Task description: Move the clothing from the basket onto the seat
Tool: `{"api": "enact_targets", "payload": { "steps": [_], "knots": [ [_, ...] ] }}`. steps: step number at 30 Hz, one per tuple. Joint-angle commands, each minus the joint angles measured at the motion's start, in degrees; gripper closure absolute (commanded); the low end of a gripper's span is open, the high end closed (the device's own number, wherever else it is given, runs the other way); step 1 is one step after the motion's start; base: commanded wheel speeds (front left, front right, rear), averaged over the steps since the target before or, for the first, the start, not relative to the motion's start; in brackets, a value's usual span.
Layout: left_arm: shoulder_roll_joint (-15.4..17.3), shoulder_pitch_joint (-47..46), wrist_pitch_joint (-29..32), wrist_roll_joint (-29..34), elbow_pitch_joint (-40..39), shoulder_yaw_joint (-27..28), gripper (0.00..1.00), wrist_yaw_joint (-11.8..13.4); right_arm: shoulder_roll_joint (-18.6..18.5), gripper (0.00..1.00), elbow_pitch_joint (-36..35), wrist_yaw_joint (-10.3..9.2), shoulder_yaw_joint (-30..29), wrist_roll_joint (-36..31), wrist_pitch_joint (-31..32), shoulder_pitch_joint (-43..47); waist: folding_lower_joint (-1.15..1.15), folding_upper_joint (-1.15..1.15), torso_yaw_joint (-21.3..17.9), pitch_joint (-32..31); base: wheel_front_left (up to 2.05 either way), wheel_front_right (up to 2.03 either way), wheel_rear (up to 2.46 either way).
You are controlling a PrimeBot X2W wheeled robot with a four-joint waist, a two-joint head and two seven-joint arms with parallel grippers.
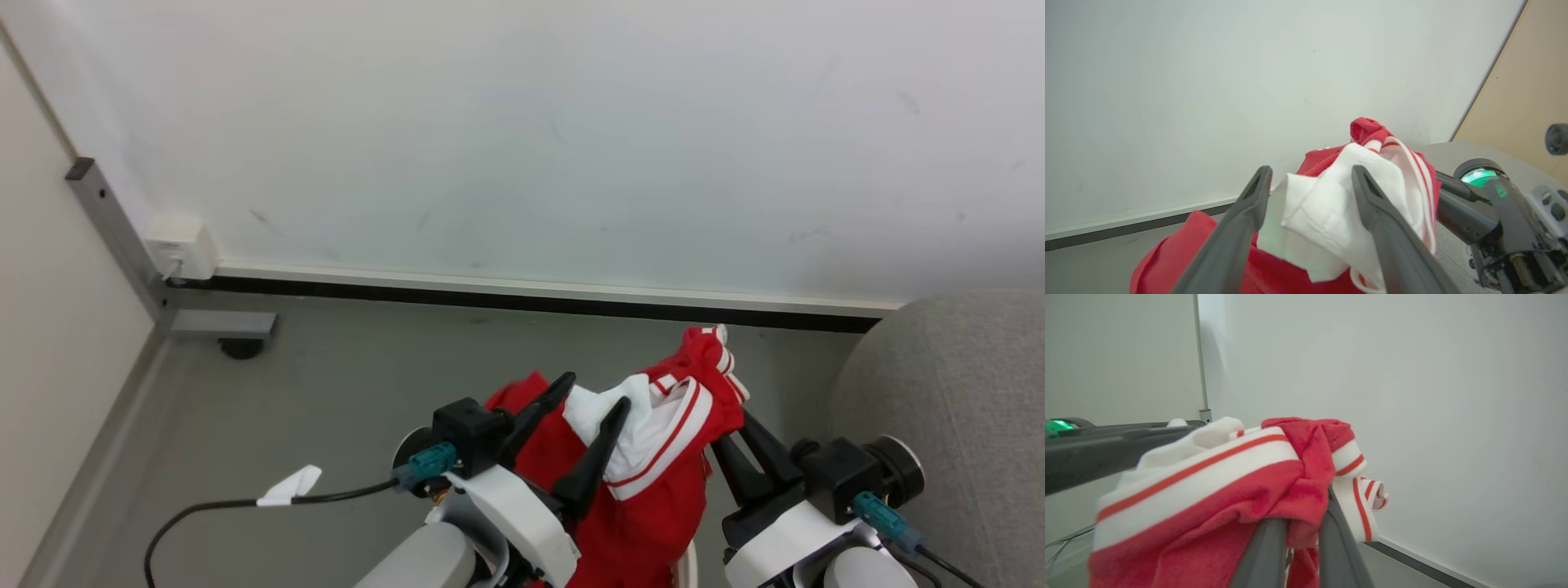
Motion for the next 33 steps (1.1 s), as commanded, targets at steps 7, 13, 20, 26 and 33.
{"api": "enact_targets", "payload": {
  "steps": [7, 13, 20, 26, 33],
  "knots": [
    [1.1, 0.5, -0.5, -0.4, -0.6, 0.2, 0.00, 0.4, -3.7, 1.00, -3.2, -0.14, -3.5, -1.4, -0.2, -1.6, 0.00, 0.00, -9.3, 1.7, 0.00, 0.00, 0.00],
    [1.4, 0.6, -0.7, -0.4, -0.3, -0.3, 0.00, 0.2, -7.6, 1.00, -7.4, -0.14, -9.1, -2.8, -0.2, -1.7, 0.00, 0.00, -15.7, 2.8, 0.00, 0.00, 0.00],
    [2.4, -0.6, -1.1, 2.0, -1.7, 0.0, 0.00, 0.4, -9.0, 1.00, -12.9, -0.14, -15.5, -3.6, -0.2, 0.7, 0.00, 0.00, -22.9, 4.3, 0.00, 0.00, 0.00],
    [3.1, -0.3, -1.2, 3.7, -2.3, 0.0, 0.00, 0.3, -8.1, 1.00, -16.7, -0.14, -17.8, -2.8, -0.2, 3.0, 0.00, 0.00, -28.4, 5.4, 0.00, 0.00, 0.00],
    [3.7, -0.5, -1.2, 5.0, -3.0, 0.4, 0.00, 0.6, -8.1, 1.00, -18.2, -0.14, -18.0, -2.1, -0.2, 3.9, 0.00, 0.00, -32.6, 6.7, 0.00, 0.00, 0.00]
  ]
}}
